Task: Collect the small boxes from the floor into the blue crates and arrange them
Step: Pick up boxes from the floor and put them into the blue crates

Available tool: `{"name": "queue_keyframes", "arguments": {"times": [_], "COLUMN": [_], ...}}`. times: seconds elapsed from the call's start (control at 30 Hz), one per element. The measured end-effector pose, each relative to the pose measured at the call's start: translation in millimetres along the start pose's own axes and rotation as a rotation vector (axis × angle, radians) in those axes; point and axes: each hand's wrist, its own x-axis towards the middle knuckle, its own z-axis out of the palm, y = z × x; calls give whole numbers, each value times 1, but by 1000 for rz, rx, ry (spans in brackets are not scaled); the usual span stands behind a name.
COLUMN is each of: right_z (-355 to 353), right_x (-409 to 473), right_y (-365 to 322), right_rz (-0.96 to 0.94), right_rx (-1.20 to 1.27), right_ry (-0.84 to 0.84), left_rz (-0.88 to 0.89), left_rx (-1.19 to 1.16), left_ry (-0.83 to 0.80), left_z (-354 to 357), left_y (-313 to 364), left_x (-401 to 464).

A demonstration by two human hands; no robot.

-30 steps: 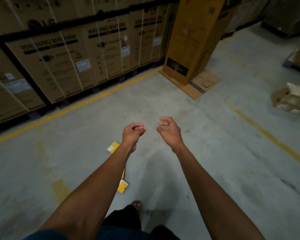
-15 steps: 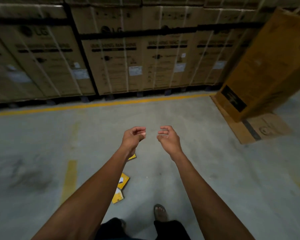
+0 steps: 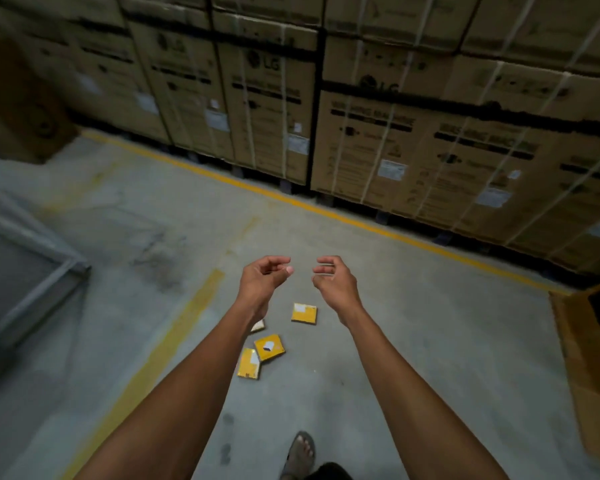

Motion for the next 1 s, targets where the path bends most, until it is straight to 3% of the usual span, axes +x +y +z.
{"name": "queue_keyframes", "arguments": {"times": [0.17, 0.4, 0.57, 0.77, 1.0], "right_z": [37, 37, 9, -18, -48], "right_x": [-22, -85, -118, -127, -90], "right_y": [-10, 6, 16, 15, 10], "right_rz": [-61, -122, -144, -174, -196], "right_rx": [-44, -91, -120, -159, -172], "right_ry": [-148, -257, -262, -280, -320], "left_rz": [45, 54, 23, 45, 35], "left_rx": [-19, -92, 72, 305, 577], "left_ry": [190, 312, 369, 549, 528], "left_z": [-51, -88, -83, -64, -41], "left_y": [0, -25, -29, -34, -41], "left_x": [-48, -131, -178, -203, -190]}}
